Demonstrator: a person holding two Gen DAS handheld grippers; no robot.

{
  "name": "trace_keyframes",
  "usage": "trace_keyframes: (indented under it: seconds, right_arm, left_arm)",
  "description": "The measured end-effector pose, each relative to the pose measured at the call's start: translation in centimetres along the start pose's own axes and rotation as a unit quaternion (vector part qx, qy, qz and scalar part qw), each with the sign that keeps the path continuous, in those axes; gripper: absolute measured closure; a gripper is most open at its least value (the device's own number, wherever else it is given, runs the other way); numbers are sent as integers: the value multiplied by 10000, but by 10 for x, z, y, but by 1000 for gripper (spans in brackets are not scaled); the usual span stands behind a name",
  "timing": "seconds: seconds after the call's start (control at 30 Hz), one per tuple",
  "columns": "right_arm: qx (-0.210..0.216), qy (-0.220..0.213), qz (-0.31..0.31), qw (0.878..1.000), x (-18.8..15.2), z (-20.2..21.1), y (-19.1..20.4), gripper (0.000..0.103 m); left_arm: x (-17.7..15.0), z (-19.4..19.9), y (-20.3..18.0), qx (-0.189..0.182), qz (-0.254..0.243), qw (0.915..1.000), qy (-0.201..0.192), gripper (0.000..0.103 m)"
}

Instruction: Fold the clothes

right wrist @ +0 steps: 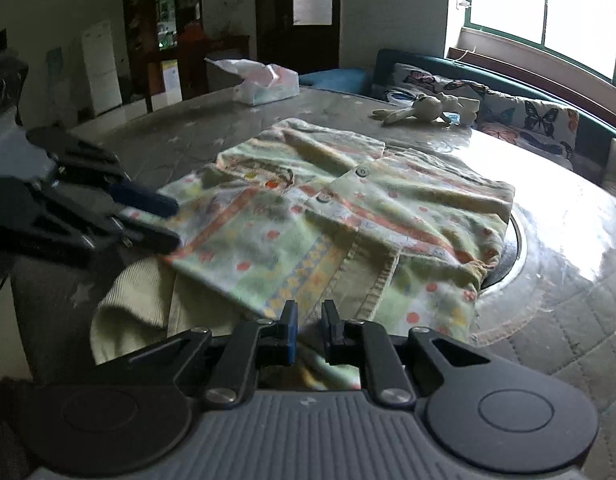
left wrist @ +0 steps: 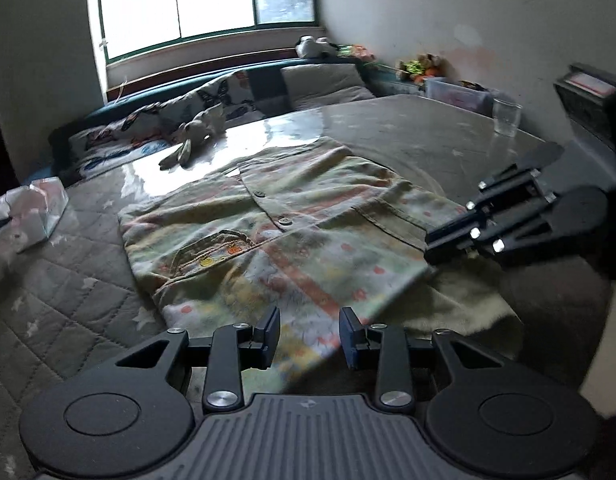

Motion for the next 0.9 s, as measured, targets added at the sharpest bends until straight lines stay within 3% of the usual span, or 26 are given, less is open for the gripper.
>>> trace_keyframes:
  seconds: [0.13, 0.27, 0.47, 0.6, 0.67, 0.73, 0.8, 0.9]
  right_arm:
    - [65, 10, -10, 10000, -4, 13, 0, 89]
    - [-23, 66, 149, 9999, -10, 23, 0, 80]
    - [-168, 207, 305, 9992, -20, 31, 0, 78]
    - [-213, 267, 548, 9979, -25, 37, 3, 68]
    - [-218, 303, 709, 9968, -29, 39, 7, 67]
    - [-220, 326, 849, 9956, -32, 39, 10, 58]
    - [-208, 289, 1032, 9940, -34, 39, 14, 55]
    - [-173, 185, 1182, 9927, -32, 37, 19, 50]
  left_arm:
    - [-15, 14, -8, -35, -683, 9977, 23, 64]
    - [-25, 16, -27, -38, -1294, 9915, -86, 58]
    - [-20, 7, -54, -168, -1708, 9840, -474, 58]
    - [-14, 2, -63, -230, -1881, 9797, -658, 58]
    - [-10, -1, -63, -253, -1846, 9800, -704, 64]
    - [-4, -3, -59, -299, -1684, 9824, -746, 88]
    - [4, -2, -49, -363, -1316, 9876, -773, 95]
    - [20, 1, -32, -460, -702, 9931, -819, 96]
Point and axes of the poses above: each gripper's, at about its wrist camera, not at the fingertips, and z roughly against the way its jaws point, y to its left, x to its top, the point moved 8 cm from there along -z, roughly the way its jaws point, and after that the axes turned 2 degrees about x, right-handed, at the moved point
